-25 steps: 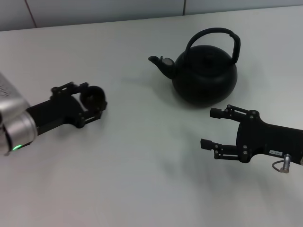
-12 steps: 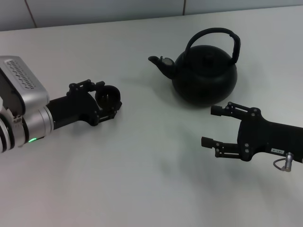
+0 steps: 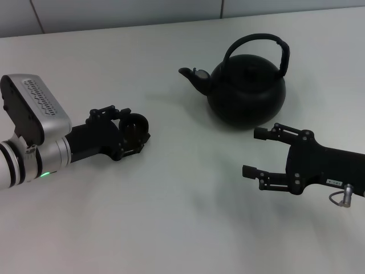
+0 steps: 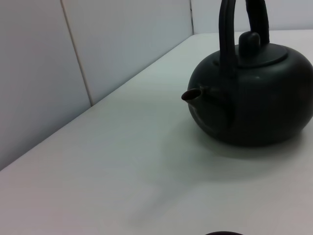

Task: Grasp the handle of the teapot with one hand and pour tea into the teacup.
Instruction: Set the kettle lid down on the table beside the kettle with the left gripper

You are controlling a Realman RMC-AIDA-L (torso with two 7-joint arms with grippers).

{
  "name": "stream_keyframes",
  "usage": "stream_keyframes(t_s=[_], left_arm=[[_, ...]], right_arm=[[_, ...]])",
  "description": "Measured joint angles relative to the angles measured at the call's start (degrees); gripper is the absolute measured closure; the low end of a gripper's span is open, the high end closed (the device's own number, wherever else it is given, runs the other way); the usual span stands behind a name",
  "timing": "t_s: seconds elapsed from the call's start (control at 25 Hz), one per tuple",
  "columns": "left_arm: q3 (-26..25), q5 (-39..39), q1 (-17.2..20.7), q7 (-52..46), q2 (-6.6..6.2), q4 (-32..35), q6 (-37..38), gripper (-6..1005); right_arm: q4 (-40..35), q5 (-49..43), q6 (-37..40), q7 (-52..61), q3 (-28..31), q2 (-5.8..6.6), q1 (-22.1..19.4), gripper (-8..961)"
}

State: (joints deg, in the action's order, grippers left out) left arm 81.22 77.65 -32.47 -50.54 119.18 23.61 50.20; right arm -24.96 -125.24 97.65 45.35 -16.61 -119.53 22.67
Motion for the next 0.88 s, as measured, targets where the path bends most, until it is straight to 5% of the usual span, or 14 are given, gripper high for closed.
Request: stream_keyframes(t_s=[0.88], left_arm=[[0.0, -0.6, 0.2, 0.0, 0.00, -0.3, 0.2, 246]], right_arm=[[0.0, 0.0, 0.0, -0.1, 0.0, 0.00, 0.0, 115]])
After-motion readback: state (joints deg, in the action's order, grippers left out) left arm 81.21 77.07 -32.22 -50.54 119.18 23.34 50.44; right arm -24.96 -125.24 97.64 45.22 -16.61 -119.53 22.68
